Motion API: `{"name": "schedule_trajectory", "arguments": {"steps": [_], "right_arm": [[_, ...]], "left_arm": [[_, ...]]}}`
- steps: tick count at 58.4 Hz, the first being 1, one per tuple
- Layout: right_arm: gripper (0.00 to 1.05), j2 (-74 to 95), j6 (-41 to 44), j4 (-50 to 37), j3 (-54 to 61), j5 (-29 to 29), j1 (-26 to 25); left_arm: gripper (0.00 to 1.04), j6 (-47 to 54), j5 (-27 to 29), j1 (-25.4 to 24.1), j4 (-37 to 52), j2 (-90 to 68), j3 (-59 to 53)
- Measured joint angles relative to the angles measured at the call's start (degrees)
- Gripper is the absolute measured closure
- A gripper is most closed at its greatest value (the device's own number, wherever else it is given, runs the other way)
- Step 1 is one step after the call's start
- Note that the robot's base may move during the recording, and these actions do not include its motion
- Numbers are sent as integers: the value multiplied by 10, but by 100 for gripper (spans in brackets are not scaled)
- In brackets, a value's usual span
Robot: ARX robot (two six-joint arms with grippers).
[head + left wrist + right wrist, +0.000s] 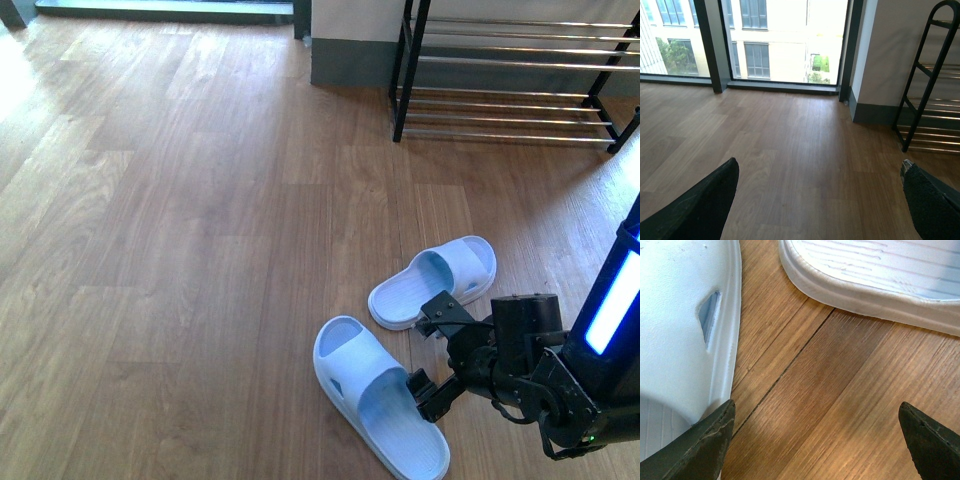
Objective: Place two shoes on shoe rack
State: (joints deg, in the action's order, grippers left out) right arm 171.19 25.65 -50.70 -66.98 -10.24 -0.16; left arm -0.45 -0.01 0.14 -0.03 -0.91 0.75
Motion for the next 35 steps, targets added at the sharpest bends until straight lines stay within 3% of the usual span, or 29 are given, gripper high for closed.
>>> {"name": "schedule_trajectory", "arguments": {"steps": [18,24,35], "right_arm": [[9,-101,16,-25,124,-24,-25],[9,-145,14,-30,181,-46,-8],[9,-122,-15,-52,196,-30,29]], "left_arm": [[9,0,0,0,0,0,0],[9,0,0,0,0,0,0],[9,0,0,0,0,0,0]]}}
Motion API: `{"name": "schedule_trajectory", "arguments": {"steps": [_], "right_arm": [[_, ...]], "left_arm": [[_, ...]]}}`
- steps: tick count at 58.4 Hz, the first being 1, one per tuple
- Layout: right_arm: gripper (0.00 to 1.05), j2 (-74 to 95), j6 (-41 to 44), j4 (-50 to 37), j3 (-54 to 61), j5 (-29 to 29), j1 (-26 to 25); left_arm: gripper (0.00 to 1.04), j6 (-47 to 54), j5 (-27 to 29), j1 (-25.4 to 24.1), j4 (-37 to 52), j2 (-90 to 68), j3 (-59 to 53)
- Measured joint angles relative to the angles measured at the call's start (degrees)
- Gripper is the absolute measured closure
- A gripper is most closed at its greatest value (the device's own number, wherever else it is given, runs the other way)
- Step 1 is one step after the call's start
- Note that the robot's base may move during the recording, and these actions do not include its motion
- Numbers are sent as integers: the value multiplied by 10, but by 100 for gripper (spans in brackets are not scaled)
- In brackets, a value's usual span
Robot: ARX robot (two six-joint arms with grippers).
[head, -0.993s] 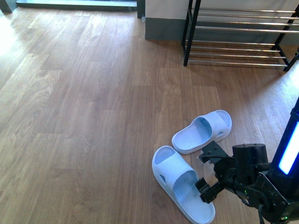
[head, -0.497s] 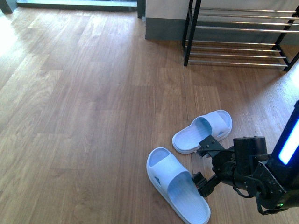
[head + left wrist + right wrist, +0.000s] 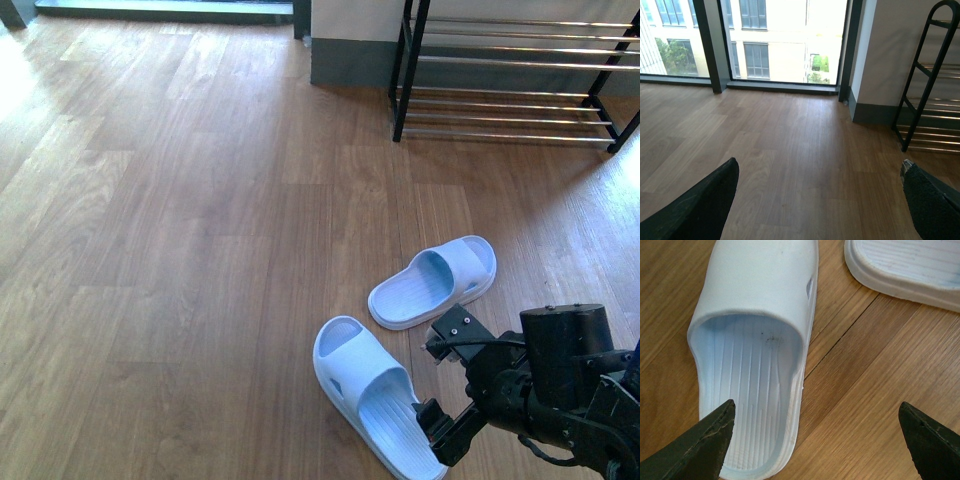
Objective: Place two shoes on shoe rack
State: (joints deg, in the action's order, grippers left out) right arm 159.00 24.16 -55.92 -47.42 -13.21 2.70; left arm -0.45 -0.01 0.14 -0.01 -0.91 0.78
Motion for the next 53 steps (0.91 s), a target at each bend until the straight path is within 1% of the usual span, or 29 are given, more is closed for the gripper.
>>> {"name": "schedule_trajectory", "arguments": {"steps": [9,20,29,38,53], "right_arm": [[9,27,-28,-3,-32,23,16],[9,49,-54,11,-78,43,20],[9,56,-64,32,-107,52,21],[9,56,-71,58,-122,48,37],[9,56,-81,62,-132,53,54]], "left_arm": [[9,0,0,0,0,0,0],[9,0,0,0,0,0,0],[9,0,0,0,0,0,0],[9,0,0,0,0,0,0],[9,0,0,0,0,0,0]]}}
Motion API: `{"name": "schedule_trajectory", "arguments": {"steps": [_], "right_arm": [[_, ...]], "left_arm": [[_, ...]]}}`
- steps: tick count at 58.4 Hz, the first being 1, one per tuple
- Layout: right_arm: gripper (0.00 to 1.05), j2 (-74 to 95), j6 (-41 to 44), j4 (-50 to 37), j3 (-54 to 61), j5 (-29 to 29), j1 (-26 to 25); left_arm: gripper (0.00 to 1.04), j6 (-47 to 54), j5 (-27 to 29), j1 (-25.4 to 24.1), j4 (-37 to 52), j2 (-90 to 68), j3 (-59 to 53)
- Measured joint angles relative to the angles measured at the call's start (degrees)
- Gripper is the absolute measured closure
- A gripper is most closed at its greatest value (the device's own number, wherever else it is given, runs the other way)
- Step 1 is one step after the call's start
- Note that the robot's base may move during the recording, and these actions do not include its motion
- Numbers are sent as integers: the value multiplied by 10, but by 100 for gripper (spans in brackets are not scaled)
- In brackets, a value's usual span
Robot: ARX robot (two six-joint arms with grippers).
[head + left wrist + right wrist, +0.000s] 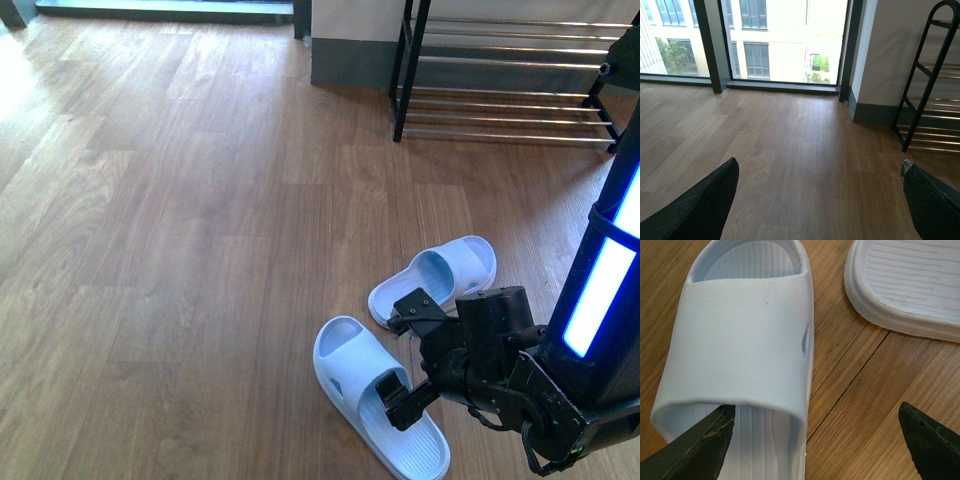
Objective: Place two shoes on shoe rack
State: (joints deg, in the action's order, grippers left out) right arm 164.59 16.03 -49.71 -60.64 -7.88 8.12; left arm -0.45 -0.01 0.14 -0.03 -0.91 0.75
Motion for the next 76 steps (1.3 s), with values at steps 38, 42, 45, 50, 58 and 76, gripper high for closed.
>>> {"name": "schedule_trajectory", "arguments": {"steps": [38,42,45,50,58,76], "right_arm": [[57,9,-18,31,-31,-8,2],[67,10,-17,33,-33,-14,3],[76,12,-17,35,-35,-14,5],[92,15,-17,40,-37,-20,5],[104,16,-15,41,-42,-24,1],[104,-3,-27,-7,8,-31,-19]], "left_arm": [[9,0,0,0,0,0,0],[9,0,0,0,0,0,0],[9,0,0,0,0,0,0],[9,0,0,0,0,0,0],[9,0,0,0,0,0,0],[9,0,0,0,0,0,0]]}}
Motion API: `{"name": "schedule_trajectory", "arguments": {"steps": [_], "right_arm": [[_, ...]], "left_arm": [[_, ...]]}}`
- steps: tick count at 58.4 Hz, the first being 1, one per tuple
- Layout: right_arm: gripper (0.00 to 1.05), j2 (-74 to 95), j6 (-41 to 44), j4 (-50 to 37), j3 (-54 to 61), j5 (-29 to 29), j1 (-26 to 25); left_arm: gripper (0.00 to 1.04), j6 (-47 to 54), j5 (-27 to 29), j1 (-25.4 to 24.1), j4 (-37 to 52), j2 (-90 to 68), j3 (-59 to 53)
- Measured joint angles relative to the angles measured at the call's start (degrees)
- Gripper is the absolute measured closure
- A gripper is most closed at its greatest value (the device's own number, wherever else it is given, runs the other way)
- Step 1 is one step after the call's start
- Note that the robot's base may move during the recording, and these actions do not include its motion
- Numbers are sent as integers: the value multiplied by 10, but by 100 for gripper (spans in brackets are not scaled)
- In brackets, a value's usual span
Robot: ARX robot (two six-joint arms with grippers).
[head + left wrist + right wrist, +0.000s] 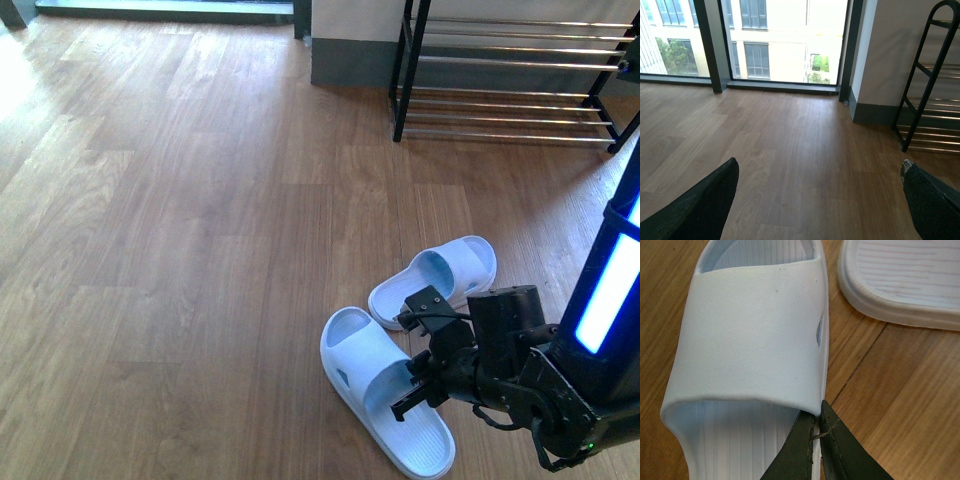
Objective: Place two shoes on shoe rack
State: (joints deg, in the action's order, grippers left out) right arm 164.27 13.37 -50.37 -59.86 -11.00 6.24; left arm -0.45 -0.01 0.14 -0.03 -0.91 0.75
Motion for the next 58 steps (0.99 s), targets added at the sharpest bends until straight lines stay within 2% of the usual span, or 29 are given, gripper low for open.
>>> {"name": "schedule_trajectory", "arguments": {"steps": [16,29,44,54,58], "right_arm": [[104,-87,-62,-70,97,9,-9],[104,-248,-99,-86,207,9,-75],[104,-521,-122,2,313,41,-120],[104,-755,-128,141,348,62,-176],[104,-814,-129,171,357,63,-190]], "left_arm": [[9,0,0,0,0,0,0],[9,0,0,0,0,0,0],[9,0,0,0,0,0,0],[9,0,0,0,0,0,0],[9,0,0,0,0,0,0]]}}
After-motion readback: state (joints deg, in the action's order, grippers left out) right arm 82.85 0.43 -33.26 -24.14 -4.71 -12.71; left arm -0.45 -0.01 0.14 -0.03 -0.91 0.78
